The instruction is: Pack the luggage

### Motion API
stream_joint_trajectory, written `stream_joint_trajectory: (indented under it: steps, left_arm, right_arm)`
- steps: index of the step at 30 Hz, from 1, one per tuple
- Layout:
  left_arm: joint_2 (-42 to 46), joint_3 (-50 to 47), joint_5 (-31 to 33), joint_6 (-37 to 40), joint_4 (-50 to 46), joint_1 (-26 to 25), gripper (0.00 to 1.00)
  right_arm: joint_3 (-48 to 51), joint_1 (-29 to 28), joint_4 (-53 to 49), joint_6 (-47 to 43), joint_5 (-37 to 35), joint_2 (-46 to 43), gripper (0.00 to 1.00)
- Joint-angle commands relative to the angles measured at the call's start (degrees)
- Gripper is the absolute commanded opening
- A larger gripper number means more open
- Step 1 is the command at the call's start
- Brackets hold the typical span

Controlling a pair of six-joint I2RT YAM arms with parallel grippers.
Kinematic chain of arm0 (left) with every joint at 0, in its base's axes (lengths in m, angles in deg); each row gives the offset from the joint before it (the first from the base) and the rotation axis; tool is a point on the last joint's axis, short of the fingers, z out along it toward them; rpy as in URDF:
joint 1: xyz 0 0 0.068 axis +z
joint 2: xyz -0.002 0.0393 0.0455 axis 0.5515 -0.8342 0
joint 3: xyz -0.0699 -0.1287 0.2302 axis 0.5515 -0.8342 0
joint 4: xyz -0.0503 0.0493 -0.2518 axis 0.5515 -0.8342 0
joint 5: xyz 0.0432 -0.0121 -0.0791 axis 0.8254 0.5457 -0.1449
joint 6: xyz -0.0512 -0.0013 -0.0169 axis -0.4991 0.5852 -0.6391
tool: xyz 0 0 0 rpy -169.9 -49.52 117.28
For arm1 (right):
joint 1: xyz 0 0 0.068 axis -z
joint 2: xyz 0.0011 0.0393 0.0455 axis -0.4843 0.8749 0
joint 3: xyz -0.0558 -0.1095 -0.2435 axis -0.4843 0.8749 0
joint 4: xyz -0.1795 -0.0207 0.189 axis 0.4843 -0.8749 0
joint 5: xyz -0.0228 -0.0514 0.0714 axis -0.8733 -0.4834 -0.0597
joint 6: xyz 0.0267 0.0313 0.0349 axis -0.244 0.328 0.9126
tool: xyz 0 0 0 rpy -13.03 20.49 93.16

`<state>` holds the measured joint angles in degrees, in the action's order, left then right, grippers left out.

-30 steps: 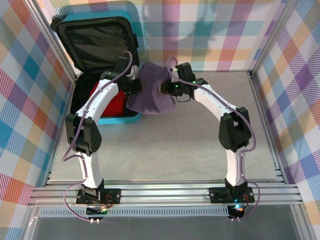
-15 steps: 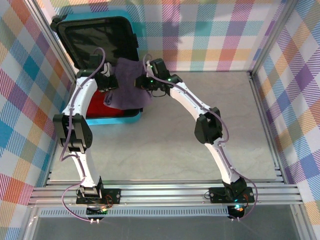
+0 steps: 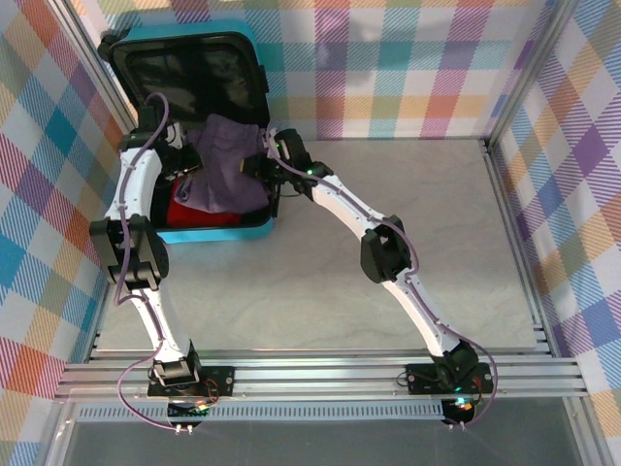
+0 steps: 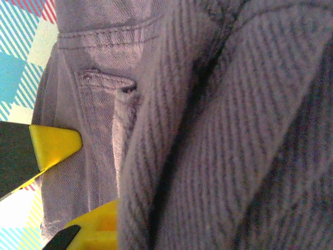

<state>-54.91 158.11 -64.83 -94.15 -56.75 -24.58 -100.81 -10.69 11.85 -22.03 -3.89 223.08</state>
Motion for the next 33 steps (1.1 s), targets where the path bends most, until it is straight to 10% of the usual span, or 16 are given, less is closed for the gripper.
stream_joint_trajectory:
  steps: [1,10,24,33]
  left_arm:
    - [0.02,0.28,-1.36,0.35,2.22,2.63,0.0]
    - [0.4,-5.27,-0.58,-0.43,4.64,6.64,0.0]
    - [-4.22,-3.22,1.17,-1.41,7.15,9.66,0.0]
    - [-2.47,-1.35,5.89,-0.99,5.31,9.81,0.48]
  right_arm:
    - [-2.55,-1.77,5.62,2.87,0.12,0.72,0.0]
    - [-2.72,-2.25,4.96,3.65,-2.23,2.02,0.01]
    - [-4.27,-1.57,4.13,2.83,-5.34,3.37,0.34]
    - [-4.41,0.67,2.74,-1.06,-5.68,1.85,0.5]
